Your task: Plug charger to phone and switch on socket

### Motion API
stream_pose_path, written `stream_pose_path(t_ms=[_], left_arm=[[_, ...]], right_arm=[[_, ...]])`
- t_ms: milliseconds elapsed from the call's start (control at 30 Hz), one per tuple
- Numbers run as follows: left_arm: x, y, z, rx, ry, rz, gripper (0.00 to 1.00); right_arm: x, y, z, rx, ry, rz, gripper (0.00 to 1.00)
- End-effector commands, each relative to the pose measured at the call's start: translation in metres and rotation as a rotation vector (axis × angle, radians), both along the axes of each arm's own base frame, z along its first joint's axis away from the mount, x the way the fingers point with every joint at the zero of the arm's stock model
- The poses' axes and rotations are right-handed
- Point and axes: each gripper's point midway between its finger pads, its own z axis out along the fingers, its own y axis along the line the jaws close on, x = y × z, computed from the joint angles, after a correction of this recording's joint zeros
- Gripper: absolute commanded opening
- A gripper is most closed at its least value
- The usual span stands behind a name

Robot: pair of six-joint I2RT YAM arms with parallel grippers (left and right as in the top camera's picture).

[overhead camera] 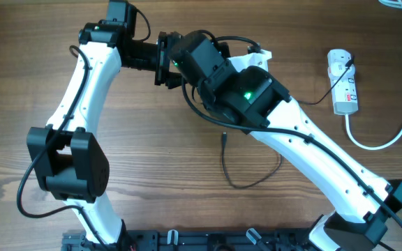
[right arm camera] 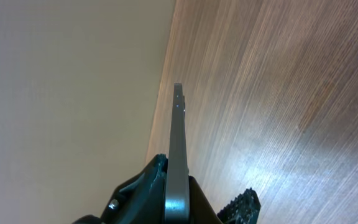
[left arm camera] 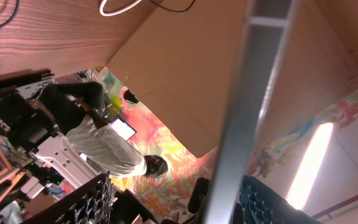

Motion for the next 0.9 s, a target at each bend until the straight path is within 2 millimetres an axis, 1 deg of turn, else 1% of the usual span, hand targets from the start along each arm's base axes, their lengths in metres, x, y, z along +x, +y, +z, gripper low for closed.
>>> stream_pose_path(t_ms=[0, 67, 167, 267, 333, 400, 533, 567, 733, 867], left_arm=[[-0.0067, 0.0002, 0.0172, -0.018, -0.003, 0.0, 0.6], [-0.0066, 0.0002, 0.0171, -0.017, 0.0, 0.001, 0.5], [-0.0066, 0.0002, 0.0171, -0.017, 0.0, 0.001, 0.48], [-0.0066, 0.0002, 0.0171, -0.017, 0.0, 0.001, 0.38], [-0.0066, 0.0002, 0.0171, -0.015, 0.018, 0.003, 0.36], [-0.0067, 0.0002, 0.0172, -0.016, 0.018, 0.003, 0.31], [-0.0066, 0.0002, 0.0171, -0.015, 0.018, 0.003, 0.28], [-0.0066, 0.0002, 0.0171, -0.015, 0.018, 0.003, 0.25], [-0.0066, 0.0002, 0.0171, -0.015, 0.018, 0.003, 0.24], [-0.0066, 0.0002, 0.0171, -0.015, 0.018, 0.003, 0.2]], right_arm=[[-0.0007, -0.0119, 0.0233, 0.082, -0.052, -0.082, 0.04], [-0.0013, -0.0126, 0.0226, 0.079, -0.048, -0.083, 0.04], [-0.0015, -0.0126, 0.0223, 0.095, -0.046, -0.096, 0.04], [-0.0024, -0.0105, 0.0212, 0.103, -0.037, -0.087, 0.04], [-0.0024, -0.0098, 0.0213, 0.106, -0.036, -0.085, 0.04], [-0.0024, -0.0098, 0.0213, 0.106, -0.036, -0.084, 0.04], [-0.0025, -0.0099, 0.0212, 0.105, -0.036, -0.084, 0.05], [-0.0025, -0.0099, 0.0211, 0.105, -0.036, -0.085, 0.04], [-0.0015, -0.0088, 0.0225, 0.112, -0.042, -0.084, 0.04], [-0.0012, -0.0086, 0.0229, 0.114, -0.043, -0.084, 0.05]])
